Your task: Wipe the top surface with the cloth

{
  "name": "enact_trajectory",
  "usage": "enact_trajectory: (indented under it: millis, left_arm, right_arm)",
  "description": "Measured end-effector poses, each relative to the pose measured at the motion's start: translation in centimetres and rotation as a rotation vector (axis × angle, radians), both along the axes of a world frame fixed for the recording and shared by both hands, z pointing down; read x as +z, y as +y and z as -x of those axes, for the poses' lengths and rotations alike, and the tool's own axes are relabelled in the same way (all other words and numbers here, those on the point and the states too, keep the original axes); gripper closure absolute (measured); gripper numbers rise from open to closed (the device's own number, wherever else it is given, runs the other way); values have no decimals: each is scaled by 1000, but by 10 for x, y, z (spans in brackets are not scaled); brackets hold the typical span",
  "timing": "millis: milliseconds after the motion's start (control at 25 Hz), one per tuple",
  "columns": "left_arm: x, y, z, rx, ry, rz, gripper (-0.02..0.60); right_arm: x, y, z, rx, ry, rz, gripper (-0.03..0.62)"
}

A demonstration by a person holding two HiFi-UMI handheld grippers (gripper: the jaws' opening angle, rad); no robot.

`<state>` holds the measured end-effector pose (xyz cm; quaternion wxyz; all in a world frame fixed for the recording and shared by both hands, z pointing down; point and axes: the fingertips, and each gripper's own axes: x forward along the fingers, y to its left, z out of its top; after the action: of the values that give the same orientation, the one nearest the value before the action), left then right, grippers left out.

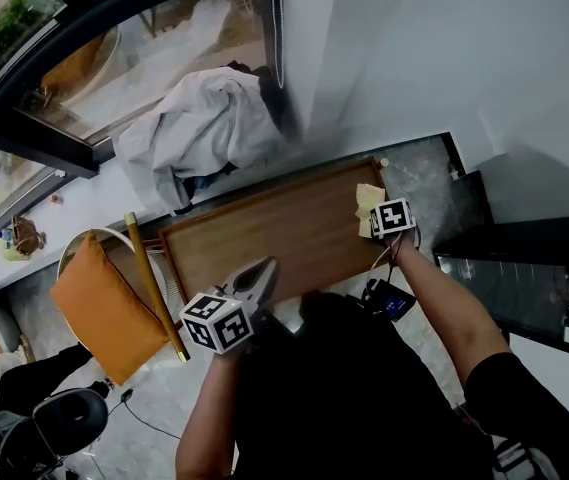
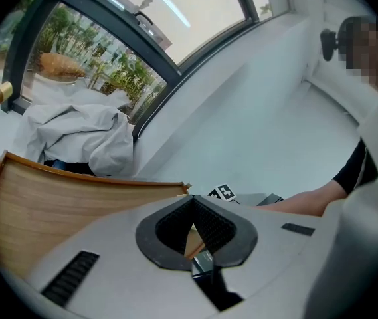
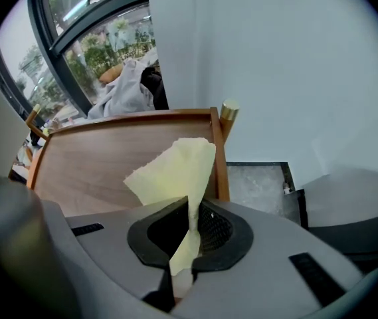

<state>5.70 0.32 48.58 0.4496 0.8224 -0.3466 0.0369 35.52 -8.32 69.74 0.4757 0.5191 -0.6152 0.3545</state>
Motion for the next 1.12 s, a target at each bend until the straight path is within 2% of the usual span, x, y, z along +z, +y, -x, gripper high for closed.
enact_trajectory:
  millis: [160, 240, 280, 440, 560, 680, 840, 1120]
  left_arm:
    - [-2, 3, 18, -18, 4, 1, 574]
    - [-4, 6, 29, -24, 4, 1, 574]
    - [-4, 7, 35, -28, 3, 2, 573]
    - [-3, 14, 68, -63, -10, 10, 574]
    - [-4, 20, 99, -107, -28, 13, 574]
    - [-7, 29, 135, -151, -46, 18, 573]
    - [-3, 52, 180, -198, -67, 61, 573]
    - [11, 91, 229, -216, -68, 128, 573]
  right_arm:
    - [-7, -2, -8, 51, 91, -25, 562]
    - [-23, -7, 7, 64, 75, -69, 562]
    - [-33, -11, 25, 47, 32, -100, 562]
    - [-64, -17, 141, -109, -273, -182, 562]
    - [-84, -7, 231, -246, -454, -180, 562]
    - [-94, 18, 320, -402, -586, -137, 562]
    - [-83, 59, 414, -512, -683, -12, 562]
    - [-54, 108, 526, -607, -745, 145, 562]
